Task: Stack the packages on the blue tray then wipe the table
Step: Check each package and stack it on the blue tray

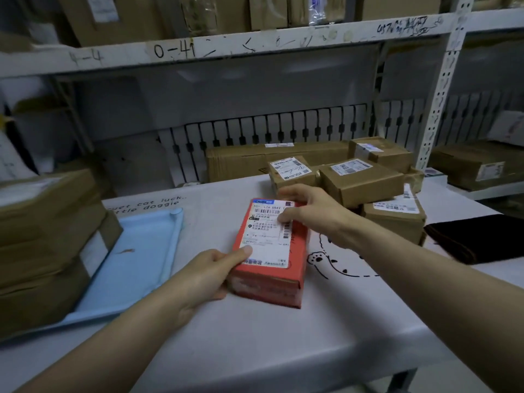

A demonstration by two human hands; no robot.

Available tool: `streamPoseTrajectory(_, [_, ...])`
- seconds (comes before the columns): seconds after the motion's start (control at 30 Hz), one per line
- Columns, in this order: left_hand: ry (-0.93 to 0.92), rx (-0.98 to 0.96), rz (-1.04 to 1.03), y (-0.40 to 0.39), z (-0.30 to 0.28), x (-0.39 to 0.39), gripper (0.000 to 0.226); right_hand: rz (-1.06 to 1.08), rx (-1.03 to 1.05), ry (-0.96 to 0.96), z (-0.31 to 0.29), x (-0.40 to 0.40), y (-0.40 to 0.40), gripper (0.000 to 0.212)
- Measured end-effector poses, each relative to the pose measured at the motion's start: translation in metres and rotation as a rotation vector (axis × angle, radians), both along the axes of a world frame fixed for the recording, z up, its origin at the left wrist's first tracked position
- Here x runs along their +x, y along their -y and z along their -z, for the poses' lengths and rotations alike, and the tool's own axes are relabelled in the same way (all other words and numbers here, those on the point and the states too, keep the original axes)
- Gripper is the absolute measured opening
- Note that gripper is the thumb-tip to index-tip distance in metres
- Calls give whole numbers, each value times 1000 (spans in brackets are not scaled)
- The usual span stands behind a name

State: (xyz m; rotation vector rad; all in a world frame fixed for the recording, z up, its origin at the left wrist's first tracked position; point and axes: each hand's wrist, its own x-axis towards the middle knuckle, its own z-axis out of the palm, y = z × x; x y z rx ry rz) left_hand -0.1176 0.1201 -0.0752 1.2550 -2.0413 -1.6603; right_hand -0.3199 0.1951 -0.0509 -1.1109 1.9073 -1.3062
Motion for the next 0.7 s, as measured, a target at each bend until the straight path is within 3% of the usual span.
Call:
streamPoseTrajectory(0.13, [-120, 158, -10, 7, -1, 5, 35, -127, -94, 60, -3, 19, 10, 51])
streamPoseTrajectory(0.3, [-223, 297, -66, 15, 7, 3, 37, -92, -91, -24, 2, 19, 9, 62])
streamPoseTrajectory(0.43, [-196, 276, -76, 15, 11, 0, 33, 60, 138, -76, 18, 4, 1, 74])
streamPoseTrajectory(0.53, [-224, 264, -83, 14, 12, -2, 33, 2, 334, -10, 29, -5, -10, 98])
streamPoseTrajectory(0.63, [-298, 245, -99, 15, 11, -7, 38, -122, 289, 129, 31, 0, -14, 70])
streamPoseTrajectory(0.7, [-351, 228, -115, 18, 8, -6, 62, -166, 210, 185, 27, 4, -14, 56])
